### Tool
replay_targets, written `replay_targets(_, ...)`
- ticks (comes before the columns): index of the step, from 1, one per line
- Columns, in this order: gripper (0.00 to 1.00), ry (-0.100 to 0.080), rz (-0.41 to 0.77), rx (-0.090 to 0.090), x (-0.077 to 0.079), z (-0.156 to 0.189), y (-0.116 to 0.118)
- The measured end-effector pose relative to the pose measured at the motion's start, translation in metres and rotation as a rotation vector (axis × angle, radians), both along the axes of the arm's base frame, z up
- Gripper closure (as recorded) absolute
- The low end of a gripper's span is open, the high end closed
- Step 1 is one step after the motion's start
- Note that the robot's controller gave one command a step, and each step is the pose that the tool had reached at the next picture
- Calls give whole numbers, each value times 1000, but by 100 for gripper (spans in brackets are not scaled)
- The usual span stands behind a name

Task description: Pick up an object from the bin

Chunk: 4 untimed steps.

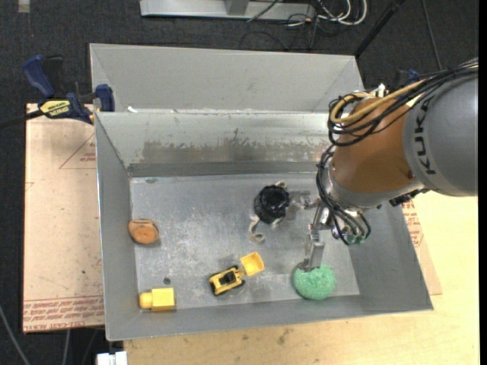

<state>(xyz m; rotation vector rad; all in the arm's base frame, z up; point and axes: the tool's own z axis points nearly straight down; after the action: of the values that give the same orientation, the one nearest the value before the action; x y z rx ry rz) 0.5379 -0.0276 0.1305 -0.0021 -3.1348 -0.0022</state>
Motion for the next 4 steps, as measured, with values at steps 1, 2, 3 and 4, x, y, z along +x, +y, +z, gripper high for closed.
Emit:
replay_targets(1, 0, -8, 1, 0, 2, 4, 0)
replay_targets(2, 0, -17, 6, -1, 42, -37, 10)
replay_targets(3, 0, -13, 48, -2, 42, -55, 26)
replay_targets(4, 100, -32, 94, 1, 113, -52, 19)
